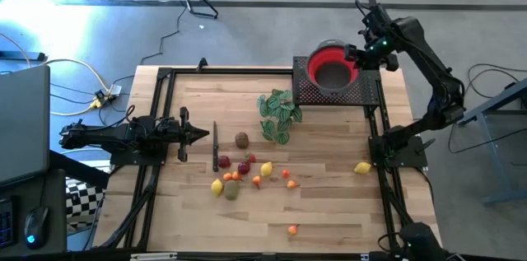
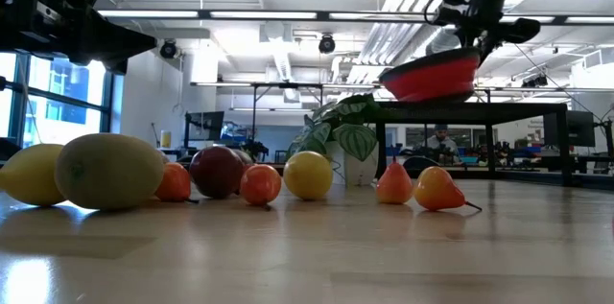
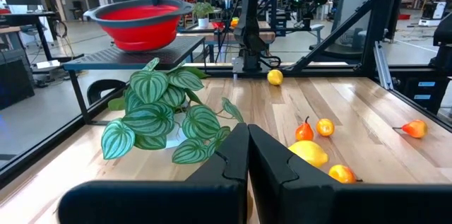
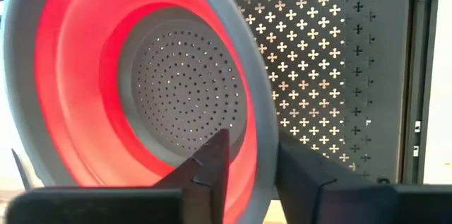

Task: Pick & Place Fruit
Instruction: Put the red colander on the shelf

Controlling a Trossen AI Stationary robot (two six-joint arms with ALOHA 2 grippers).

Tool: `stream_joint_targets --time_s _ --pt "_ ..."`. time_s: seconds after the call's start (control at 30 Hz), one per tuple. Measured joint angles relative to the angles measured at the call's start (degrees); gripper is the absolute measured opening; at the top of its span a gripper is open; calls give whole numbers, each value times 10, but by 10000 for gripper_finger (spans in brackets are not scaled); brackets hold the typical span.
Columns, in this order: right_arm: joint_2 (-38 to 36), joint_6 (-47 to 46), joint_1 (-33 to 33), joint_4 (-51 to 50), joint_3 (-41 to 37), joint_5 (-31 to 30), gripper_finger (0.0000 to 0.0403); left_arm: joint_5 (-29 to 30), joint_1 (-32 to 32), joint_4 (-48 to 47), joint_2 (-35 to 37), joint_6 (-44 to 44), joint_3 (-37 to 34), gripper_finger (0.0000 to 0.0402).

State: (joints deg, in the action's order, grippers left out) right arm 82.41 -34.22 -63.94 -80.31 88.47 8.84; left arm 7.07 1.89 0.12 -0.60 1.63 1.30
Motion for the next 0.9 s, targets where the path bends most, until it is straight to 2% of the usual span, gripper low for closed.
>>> stream_joint_targets --time_s 0.13,0.23,0.57,0.9 --pt "0 -5 0 1 0 0 130 0 0 0 0 0 0 0" --pt "0 -6 0 4 0 -6 133 0 0 0 0 0 0 0" --pt "-1 -7 0 22 0 -33 103 0 0 0 0 0 0 0" --pt "-1 -7 44 26 0 -58 85 0 0 0 0 0 0 0"
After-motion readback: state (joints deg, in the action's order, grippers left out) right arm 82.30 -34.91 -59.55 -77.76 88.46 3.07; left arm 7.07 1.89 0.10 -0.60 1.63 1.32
